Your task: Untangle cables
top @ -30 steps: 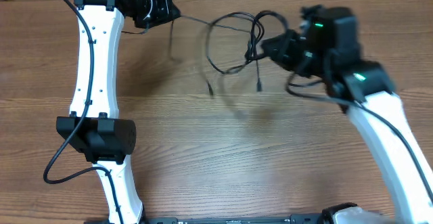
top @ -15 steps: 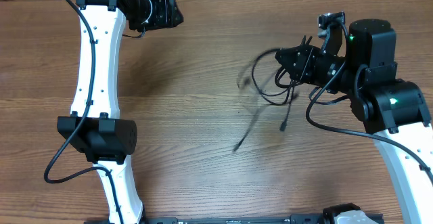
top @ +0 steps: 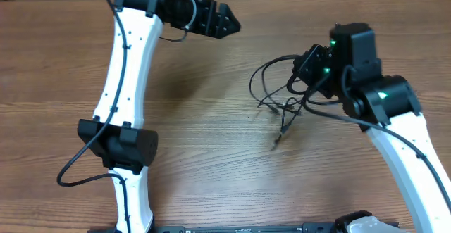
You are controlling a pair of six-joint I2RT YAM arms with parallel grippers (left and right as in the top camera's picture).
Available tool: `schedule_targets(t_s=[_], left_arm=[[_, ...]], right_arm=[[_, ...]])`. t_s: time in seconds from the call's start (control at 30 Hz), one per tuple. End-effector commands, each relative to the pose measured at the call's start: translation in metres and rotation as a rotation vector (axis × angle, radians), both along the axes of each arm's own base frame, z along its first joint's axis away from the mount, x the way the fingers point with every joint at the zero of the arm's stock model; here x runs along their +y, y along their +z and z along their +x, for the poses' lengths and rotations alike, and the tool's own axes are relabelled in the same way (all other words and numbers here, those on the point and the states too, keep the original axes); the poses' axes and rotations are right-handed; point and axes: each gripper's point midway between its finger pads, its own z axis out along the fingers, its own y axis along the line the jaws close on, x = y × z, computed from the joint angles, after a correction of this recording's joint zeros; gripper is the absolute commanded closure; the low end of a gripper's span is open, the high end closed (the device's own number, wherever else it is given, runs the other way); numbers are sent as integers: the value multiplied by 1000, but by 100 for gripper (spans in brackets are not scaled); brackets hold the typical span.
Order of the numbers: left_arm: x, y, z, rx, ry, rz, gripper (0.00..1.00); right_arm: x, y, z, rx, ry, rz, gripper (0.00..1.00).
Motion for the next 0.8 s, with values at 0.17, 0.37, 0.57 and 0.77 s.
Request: schedule_targets(t_s=[0.17,0.37,0.57,0.77], left_arm=[[-67,8,-40,44,-154,-80,36],[-90,13,-47,-21,-222,-91,37],[-106,23,-44,-137,-284,-117,37],[-122,41,-42,-248,-350,-182,39]], right_arm=[[18,-26,17,118,-11,118,96],[14,9,31,53,98,354,96],[-1,58,52,-63,151,595,96],[0,83,53,-110,217,690,96]])
